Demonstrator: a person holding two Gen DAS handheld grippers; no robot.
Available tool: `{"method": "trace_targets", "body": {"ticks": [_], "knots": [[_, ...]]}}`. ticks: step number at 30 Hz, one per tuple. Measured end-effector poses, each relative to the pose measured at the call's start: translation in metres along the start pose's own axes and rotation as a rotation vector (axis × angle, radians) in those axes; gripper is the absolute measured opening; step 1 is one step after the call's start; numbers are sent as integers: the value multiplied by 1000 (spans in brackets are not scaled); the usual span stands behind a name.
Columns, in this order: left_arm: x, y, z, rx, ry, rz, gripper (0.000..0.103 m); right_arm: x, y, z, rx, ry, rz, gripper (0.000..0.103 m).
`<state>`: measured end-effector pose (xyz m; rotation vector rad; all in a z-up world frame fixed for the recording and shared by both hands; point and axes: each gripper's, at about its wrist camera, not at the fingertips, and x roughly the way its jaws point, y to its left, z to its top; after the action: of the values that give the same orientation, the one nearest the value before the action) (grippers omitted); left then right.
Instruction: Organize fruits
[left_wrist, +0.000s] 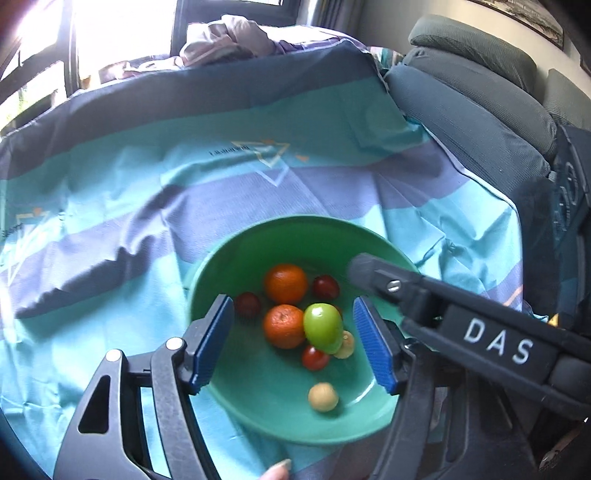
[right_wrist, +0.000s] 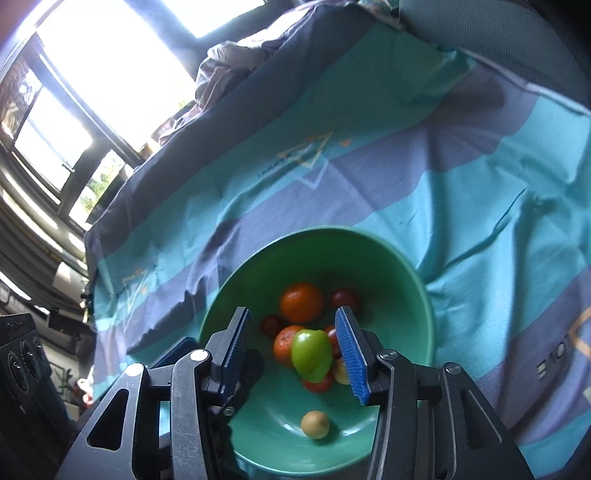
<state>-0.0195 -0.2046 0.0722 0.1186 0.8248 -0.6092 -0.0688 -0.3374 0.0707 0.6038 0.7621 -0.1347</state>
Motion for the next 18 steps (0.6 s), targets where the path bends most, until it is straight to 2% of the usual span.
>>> {"method": "trace_targets", "body": {"ticks": [6,18], "knots": [[-5,4,0,-6,4,-11,68,-13,-1,1,-8,-66,-122,53],[-3,2,-2,-7,10,-22,68,-16,-4,0,-3,-74,-195,53]]}}
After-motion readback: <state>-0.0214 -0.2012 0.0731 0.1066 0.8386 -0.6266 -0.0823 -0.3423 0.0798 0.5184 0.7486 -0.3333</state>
